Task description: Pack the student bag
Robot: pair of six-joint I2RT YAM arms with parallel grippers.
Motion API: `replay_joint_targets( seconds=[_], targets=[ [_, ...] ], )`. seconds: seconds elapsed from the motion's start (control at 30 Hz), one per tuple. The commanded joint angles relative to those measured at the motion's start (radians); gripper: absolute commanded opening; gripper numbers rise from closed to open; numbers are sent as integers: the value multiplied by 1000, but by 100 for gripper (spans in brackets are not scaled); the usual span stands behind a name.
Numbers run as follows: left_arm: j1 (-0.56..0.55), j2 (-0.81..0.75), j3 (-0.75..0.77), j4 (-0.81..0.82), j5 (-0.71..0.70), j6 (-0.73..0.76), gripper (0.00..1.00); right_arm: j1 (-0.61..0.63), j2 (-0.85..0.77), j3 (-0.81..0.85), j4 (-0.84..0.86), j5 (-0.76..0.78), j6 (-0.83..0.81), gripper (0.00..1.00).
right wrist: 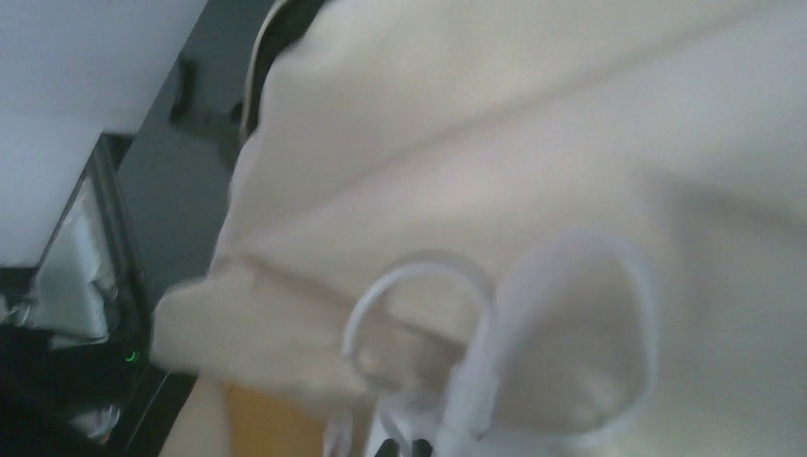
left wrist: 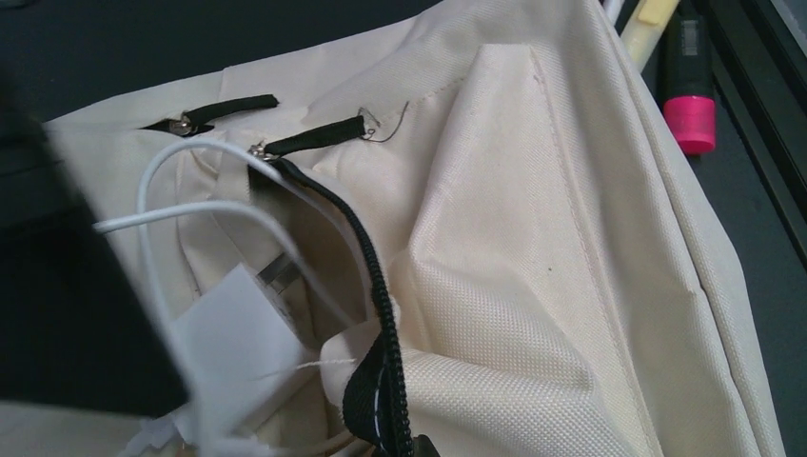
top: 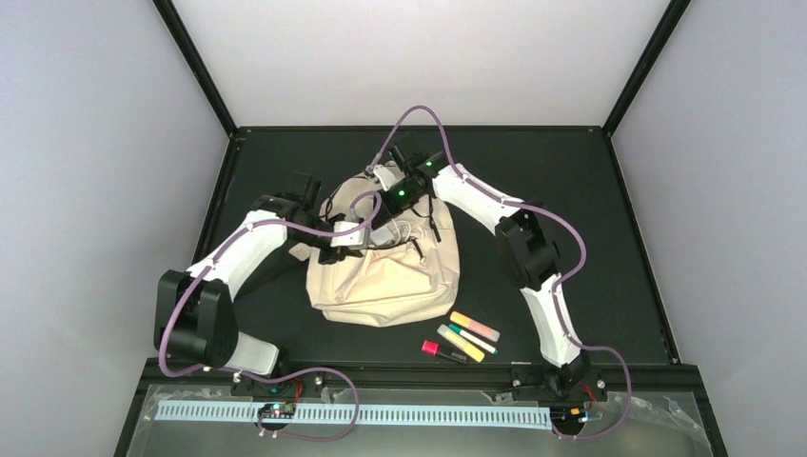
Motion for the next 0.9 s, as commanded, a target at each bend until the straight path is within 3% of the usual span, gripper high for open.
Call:
replay_joint_targets(
  seconds=[0.0, 0.17, 0.37, 0.5, 0.63, 0.73, 0.8, 0.87],
  targets=[
    [2, -11, 58, 30, 25, -69, 2, 24, -134, -135, 25, -194, -34, 1],
    [3, -14, 97, 17, 40, -91, 2, 29, -178, -228, -114, -352, -229, 1],
    [4, -19, 167, -25, 83, -134, 2, 48, -58, -115, -404, -350, -469, 1],
    [4, -30, 158, -76, 117, -93, 2, 47, -32, -135, -370, -120, -380, 2],
    [4, -29, 150, -73, 174, -106, 2, 59, 27, 8, -396, -56, -319, 7],
    [6, -29, 167, 28, 165, -229, 2, 90, 52, 67, -467, -34, -351, 22],
    [7, -25, 170, 83, 132, -288, 2, 100, 17, 1, -486, -10, -366, 40],
    [7, -18, 151, 92, 113, -295, 2, 95, -74, -123, -400, 24, -339, 55]
  ],
)
